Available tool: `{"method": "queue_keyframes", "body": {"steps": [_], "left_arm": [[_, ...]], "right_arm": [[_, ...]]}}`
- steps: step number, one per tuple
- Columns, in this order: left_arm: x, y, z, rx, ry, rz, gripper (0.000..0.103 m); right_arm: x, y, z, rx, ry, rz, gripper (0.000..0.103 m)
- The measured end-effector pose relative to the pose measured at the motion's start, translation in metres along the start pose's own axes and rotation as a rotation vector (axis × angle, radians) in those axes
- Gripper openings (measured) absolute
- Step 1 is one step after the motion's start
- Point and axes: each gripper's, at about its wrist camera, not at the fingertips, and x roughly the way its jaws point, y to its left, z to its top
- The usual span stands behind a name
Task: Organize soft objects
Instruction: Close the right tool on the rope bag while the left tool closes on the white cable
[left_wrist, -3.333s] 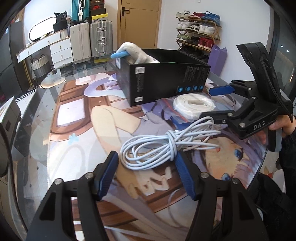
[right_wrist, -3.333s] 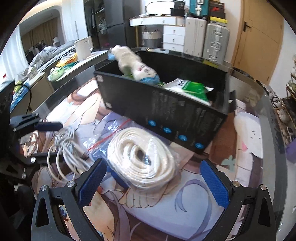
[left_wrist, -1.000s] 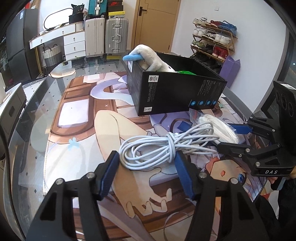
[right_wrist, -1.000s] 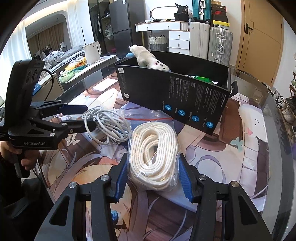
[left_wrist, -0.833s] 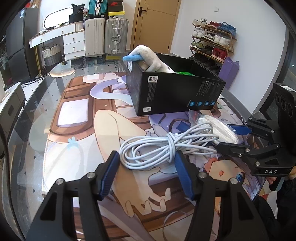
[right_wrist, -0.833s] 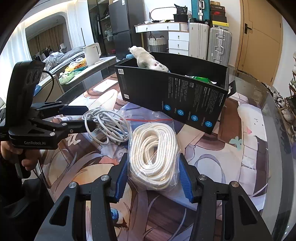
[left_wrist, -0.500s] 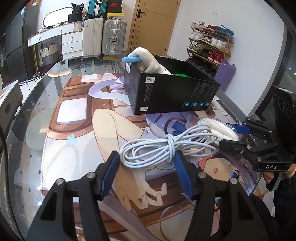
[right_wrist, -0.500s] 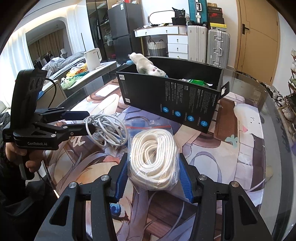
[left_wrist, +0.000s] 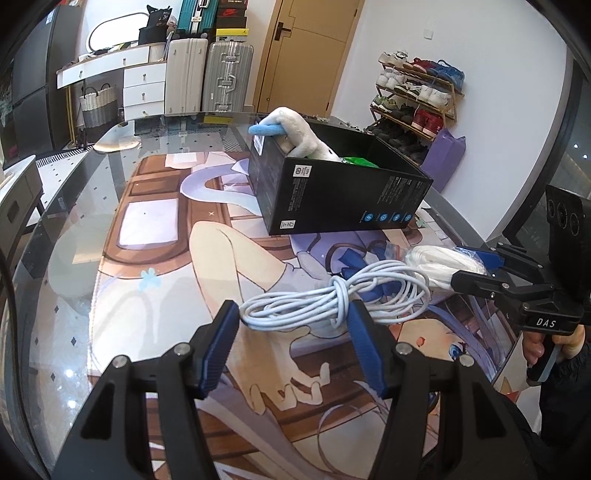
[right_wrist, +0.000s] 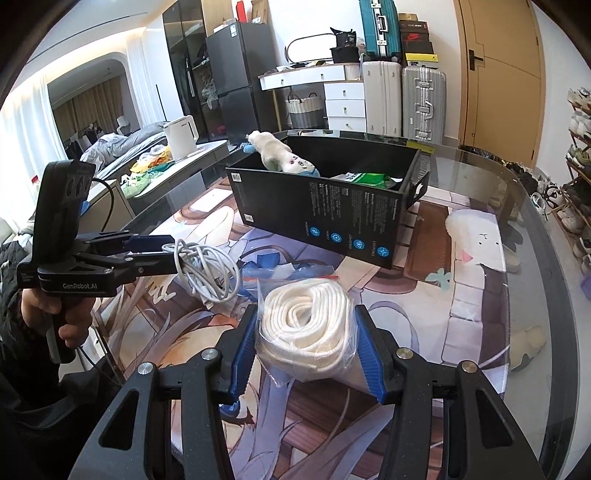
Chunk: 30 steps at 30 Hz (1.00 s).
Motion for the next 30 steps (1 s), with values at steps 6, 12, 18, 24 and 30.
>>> {"method": "queue_keyframes", "body": {"steps": [6, 12, 18, 24, 30], "left_arm": [[-0.002, 0.002, 0.0, -0.016, -0.002, -0.017, 0.06], [0.0, 0.001, 0.0, -0.006, 0.023, -0.014, 0.061], [0.001, -0.016, -0.002, 0.105, 0.033, 0.016, 0.083], [0.01, -0.035, -0.003, 0.221, 0.055, 0.035, 0.085], [0.018, -0.047, 0.004, 0.262, 0.076, 0.0, 0.085]], "right_arm": [[-0.003, -0.003, 0.0, 0.01, -0.013, -0.005, 0.051], [-0.004, -0.004, 0.0, 0.013, -0.014, -0.004, 0.051], [-0.001, -0.004, -0.002, 0.012, -0.001, -0.001, 0.051], [0.0, -0.003, -0.002, 0.012, 0.001, 0.0, 0.051], [0.0, -0.004, -0.002, 0.014, 0.001, 0.001, 0.051]]}}
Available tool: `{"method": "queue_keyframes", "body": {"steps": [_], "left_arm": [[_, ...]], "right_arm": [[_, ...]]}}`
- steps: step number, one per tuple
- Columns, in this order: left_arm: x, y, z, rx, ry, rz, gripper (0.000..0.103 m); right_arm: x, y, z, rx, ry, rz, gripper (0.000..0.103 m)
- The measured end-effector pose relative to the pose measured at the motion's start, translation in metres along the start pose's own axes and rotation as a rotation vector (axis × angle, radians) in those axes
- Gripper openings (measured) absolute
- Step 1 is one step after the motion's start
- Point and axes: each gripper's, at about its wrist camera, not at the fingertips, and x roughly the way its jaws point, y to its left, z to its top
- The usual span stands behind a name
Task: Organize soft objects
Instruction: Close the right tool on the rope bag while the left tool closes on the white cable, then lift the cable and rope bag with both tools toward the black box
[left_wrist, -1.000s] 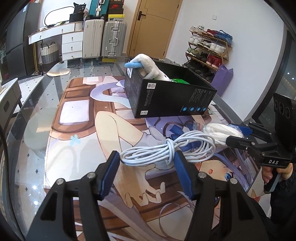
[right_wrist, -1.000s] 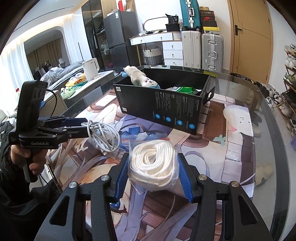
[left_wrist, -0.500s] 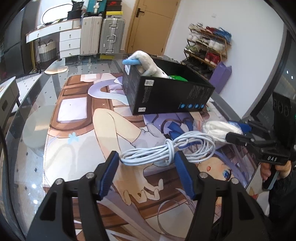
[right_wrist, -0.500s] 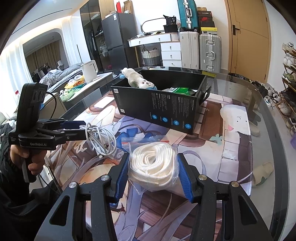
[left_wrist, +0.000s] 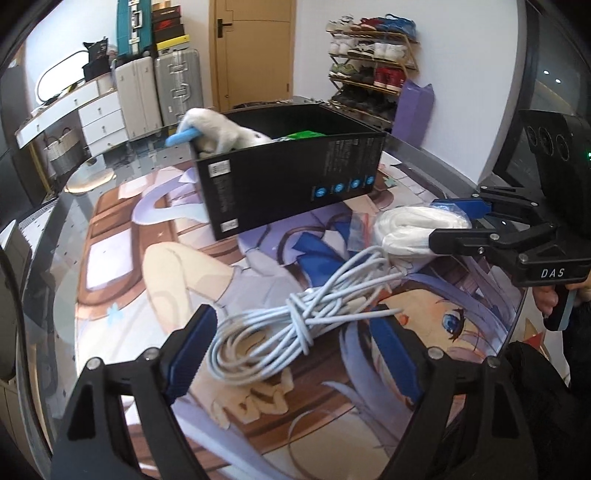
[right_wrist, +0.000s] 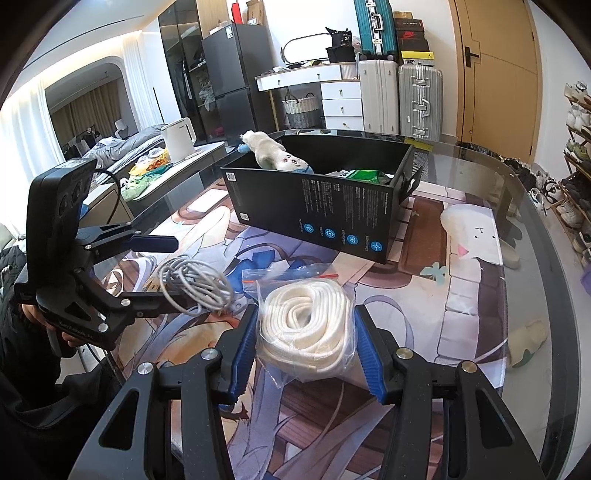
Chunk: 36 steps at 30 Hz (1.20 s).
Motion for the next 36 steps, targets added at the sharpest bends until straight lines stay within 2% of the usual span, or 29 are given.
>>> {"method": "queue_keyframes", "body": {"steps": [3, 5, 7, 8, 9, 10, 12, 13, 26, 29, 32, 34, 35, 36], "left_arm": [[0.005, -0.002, 0.004, 0.009, 0.014, -0.015, 0.084], [0.01, -0.004, 0.006, 0.011, 0.025, -0.016, 0.077], [0.013, -0.006, 0.008, 0.014, 0.027, -0.002, 0.063], [0.013, -0.005, 0.008, 0.007, 0.025, -0.018, 0.059], [0.013, -0.005, 0.009, -0.003, 0.021, -0.04, 0.047], [0.012, -0.005, 0.009, -0.007, 0.016, -0.049, 0.04], [0.011, -0.009, 0.01, 0.005, 0.005, -0.043, 0.029], [0.01, -0.01, 0.011, 0.004, 0.004, -0.039, 0.027], [0.002, -0.007, 0.012, -0.038, -0.024, -0.058, 0.026], [-0.002, -0.005, 0.014, -0.048, -0.037, -0.061, 0.026], [-0.004, -0.003, 0.016, -0.054, -0.041, -0.063, 0.026], [-0.005, -0.002, 0.015, -0.057, -0.043, -0.063, 0.026], [-0.005, -0.002, 0.015, -0.059, -0.043, -0.063, 0.026], [-0.005, -0.002, 0.014, -0.061, -0.043, -0.063, 0.026]], "right_arm": [[0.0, -0.001, -0.001, 0.003, 0.0, -0.002, 0.051], [-0.001, -0.002, -0.001, 0.007, -0.001, -0.005, 0.051], [-0.001, -0.004, -0.002, 0.012, -0.003, -0.008, 0.051], [-0.002, -0.004, -0.002, 0.013, -0.004, -0.009, 0.051], [-0.002, -0.005, -0.003, 0.015, -0.006, -0.011, 0.051], [-0.003, -0.006, -0.003, 0.016, -0.007, -0.012, 0.051], [-0.004, -0.007, -0.003, 0.019, -0.01, -0.015, 0.051], [-0.005, -0.008, -0.003, 0.021, -0.012, -0.017, 0.051], [-0.027, -0.005, 0.001, 0.017, -0.08, -0.019, 0.05], [-0.033, -0.003, 0.002, 0.007, -0.096, -0.023, 0.045], [-0.033, -0.002, 0.002, -0.01, -0.07, -0.037, 0.045], [-0.027, -0.001, -0.002, -0.016, -0.029, -0.04, 0.047], [-0.025, -0.002, -0.003, -0.015, -0.018, -0.039, 0.052], [-0.023, -0.001, -0.004, -0.016, -0.012, -0.043, 0.066]]}}
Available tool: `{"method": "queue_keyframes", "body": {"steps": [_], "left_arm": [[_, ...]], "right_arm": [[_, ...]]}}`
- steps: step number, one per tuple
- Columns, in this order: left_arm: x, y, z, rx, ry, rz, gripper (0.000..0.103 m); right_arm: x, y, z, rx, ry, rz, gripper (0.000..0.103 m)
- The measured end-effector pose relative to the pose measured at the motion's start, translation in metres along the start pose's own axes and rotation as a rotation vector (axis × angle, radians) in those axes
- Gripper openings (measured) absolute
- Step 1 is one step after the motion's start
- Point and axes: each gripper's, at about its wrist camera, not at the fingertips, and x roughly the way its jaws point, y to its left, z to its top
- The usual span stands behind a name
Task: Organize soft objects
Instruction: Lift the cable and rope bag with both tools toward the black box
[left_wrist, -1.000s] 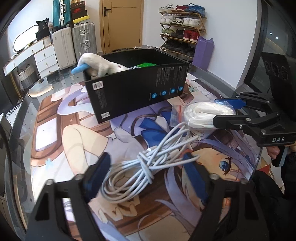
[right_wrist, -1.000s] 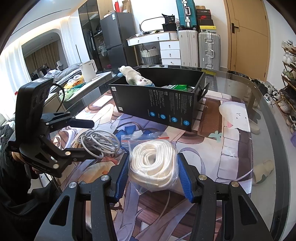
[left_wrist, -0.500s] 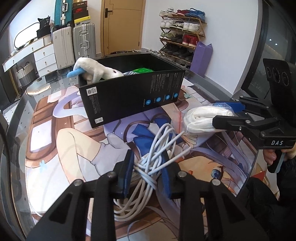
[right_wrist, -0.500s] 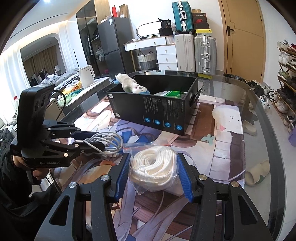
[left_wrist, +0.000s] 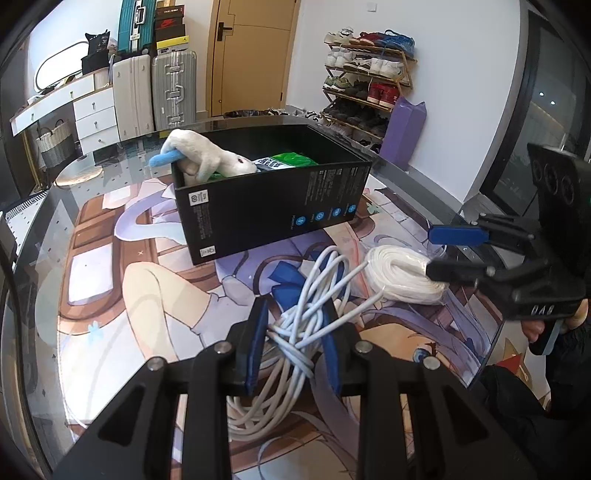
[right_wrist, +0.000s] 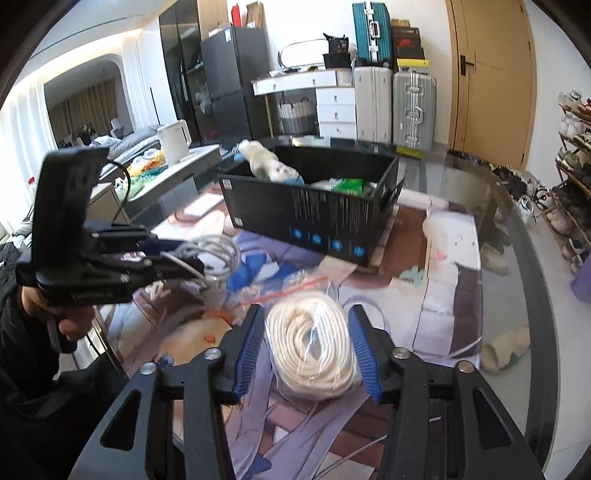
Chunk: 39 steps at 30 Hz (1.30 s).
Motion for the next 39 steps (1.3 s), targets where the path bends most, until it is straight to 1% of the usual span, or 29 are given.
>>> {"method": "queue_keyframes", "body": {"steps": [2, 6, 8, 10, 11, 12, 14, 18, 23, 27, 33, 39], "left_arm": [[-0.001, 0.001, 0.0, -0.005, -0.003, 0.0, 0.026], [-0.006, 0.003, 0.003, -0.017, -0.019, -0.002, 0.026], [-0.008, 0.005, 0.005, -0.024, -0.028, -0.001, 0.026], [-0.011, 0.008, 0.007, -0.036, -0.039, 0.002, 0.026], [-0.012, 0.009, 0.009, -0.042, -0.044, 0.003, 0.026], [-0.013, 0.011, 0.011, -0.049, -0.048, 0.003, 0.026], [-0.017, 0.014, 0.014, -0.061, -0.062, 0.004, 0.026], [-0.024, 0.022, 0.023, -0.09, -0.097, 0.004, 0.026], [-0.03, 0.03, 0.038, -0.122, -0.139, 0.015, 0.027], [-0.032, 0.034, 0.051, -0.141, -0.169, 0.027, 0.027], [-0.027, 0.038, 0.073, -0.145, -0.191, 0.048, 0.027], [-0.014, 0.044, 0.093, -0.154, -0.197, 0.07, 0.027]], "right_arm": [[0.005, 0.002, -0.003, -0.016, 0.023, -0.004, 0.08], [0.021, 0.002, -0.004, -0.033, 0.074, -0.013, 0.08], [0.033, 0.003, -0.005, -0.058, 0.115, -0.045, 0.08], [0.042, 0.005, -0.008, -0.085, 0.144, -0.062, 0.072], [0.042, 0.005, -0.007, -0.087, 0.133, -0.05, 0.059], [0.042, 0.006, -0.007, -0.093, 0.133, -0.043, 0.052], [0.04, 0.01, -0.006, -0.12, 0.124, -0.05, 0.046], [0.027, 0.009, -0.001, -0.099, 0.062, -0.038, 0.045], [0.003, 0.007, 0.019, -0.051, -0.038, -0.011, 0.045], [-0.01, 0.007, 0.037, -0.03, -0.103, -0.021, 0.045], [-0.007, 0.006, 0.068, -0.016, -0.134, -0.061, 0.045], [0.011, 0.0, 0.094, 0.007, -0.125, -0.095, 0.045]]}}
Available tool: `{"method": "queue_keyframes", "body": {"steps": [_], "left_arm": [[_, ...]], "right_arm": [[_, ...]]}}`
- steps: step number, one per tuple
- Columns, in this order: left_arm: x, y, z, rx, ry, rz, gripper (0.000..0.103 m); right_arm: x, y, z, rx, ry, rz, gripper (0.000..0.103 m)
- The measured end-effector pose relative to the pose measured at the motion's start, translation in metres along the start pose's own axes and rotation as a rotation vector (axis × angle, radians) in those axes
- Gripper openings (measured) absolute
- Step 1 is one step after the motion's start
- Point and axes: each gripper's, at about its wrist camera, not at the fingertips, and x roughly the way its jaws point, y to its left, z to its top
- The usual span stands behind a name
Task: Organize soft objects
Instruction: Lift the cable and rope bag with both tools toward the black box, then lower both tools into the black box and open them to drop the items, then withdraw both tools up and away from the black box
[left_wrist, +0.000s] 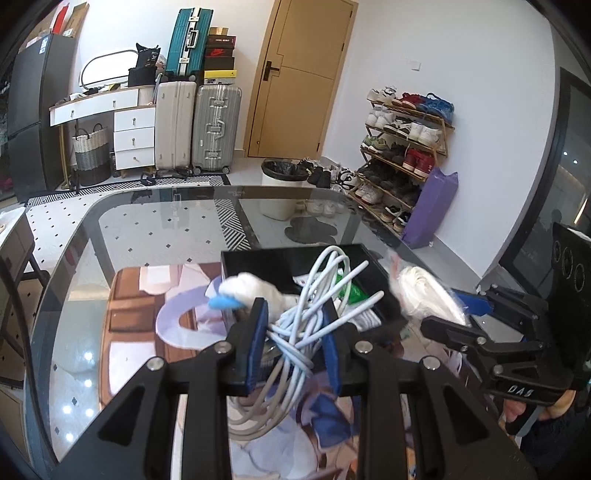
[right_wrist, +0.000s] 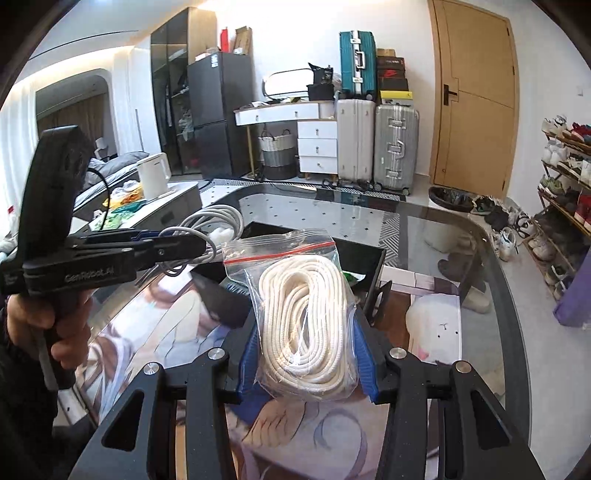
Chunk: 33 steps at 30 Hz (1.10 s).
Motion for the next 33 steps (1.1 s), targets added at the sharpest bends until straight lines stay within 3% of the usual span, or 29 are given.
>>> {"method": "queue_keyframes", "body": {"steps": [18, 20, 22, 24, 27, 29, 31, 33], "left_arm": [[0.055, 0.007, 0.037, -0.018, -0.011, 0.053, 0.027], [0.057, 0.005, 0.037, -0.007, -0.012, 0.058, 0.03], [0.056, 0.003, 0.036, 0.007, -0.015, 0.059, 0.05], [0.051, 0.001, 0.034, 0.021, -0.031, 0.056, 0.056], [0.044, -0.003, 0.03, 0.053, -0.033, 0.065, 0.061], [0.039, -0.003, 0.025, 0.065, -0.032, 0.075, 0.071], [0.031, -0.002, 0.02, 0.066, -0.044, 0.082, 0.095], [0.02, -0.001, 0.013, 0.068, -0.073, 0.084, 0.102]], "right_arm": [[0.056, -0.017, 0.036, 0.083, -0.003, -0.01, 0.045], [0.058, -0.014, 0.04, 0.059, -0.014, -0.026, 0.051], [0.057, -0.009, 0.04, 0.034, -0.025, -0.051, 0.057], [0.053, -0.009, 0.038, 0.024, -0.035, -0.048, 0.073], [0.046, -0.01, 0.031, 0.01, -0.039, -0.058, 0.076], [0.041, -0.009, 0.026, 0.006, -0.039, -0.057, 0.086], [0.037, -0.009, 0.023, 0.007, -0.047, -0.059, 0.092], [0.032, -0.01, 0.018, 0.015, -0.054, -0.052, 0.096]]}}
